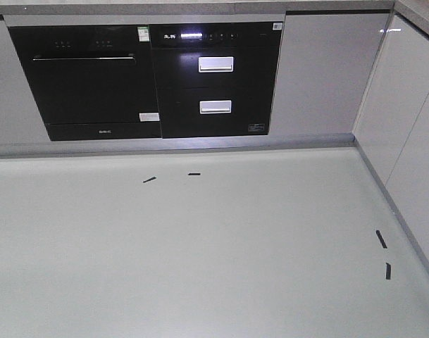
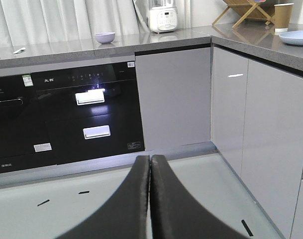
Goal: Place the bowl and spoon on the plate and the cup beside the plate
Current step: 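Drive the base toward the grey kitchen counter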
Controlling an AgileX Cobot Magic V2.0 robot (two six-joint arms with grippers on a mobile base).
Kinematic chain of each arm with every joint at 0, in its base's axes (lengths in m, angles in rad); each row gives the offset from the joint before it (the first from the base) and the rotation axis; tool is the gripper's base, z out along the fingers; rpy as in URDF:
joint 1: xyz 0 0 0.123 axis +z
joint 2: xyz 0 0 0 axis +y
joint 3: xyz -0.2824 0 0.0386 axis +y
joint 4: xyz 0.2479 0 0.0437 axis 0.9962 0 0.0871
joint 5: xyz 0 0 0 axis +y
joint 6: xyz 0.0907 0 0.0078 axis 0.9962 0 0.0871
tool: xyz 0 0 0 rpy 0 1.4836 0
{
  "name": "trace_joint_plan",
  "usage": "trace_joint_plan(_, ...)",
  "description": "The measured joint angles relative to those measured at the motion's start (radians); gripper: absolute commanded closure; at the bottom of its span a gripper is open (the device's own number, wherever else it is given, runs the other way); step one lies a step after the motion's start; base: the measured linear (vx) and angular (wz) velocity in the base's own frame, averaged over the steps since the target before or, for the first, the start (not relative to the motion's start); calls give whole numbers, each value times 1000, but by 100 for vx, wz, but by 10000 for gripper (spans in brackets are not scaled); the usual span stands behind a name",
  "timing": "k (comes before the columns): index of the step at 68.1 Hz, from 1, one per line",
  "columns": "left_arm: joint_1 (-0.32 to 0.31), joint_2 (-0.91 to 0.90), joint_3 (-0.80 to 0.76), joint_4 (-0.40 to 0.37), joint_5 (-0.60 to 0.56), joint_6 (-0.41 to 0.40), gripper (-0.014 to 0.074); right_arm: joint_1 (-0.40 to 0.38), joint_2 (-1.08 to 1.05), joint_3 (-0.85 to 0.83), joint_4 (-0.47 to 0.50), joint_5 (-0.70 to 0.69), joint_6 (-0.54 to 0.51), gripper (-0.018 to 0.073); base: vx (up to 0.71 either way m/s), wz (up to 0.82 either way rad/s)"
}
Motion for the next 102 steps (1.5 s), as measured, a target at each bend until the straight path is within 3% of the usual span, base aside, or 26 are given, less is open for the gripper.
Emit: trace_joint_plan(102, 0, 0, 0, 0, 0, 0, 602, 0, 0, 0, 0, 0, 0, 564, 4, 2)
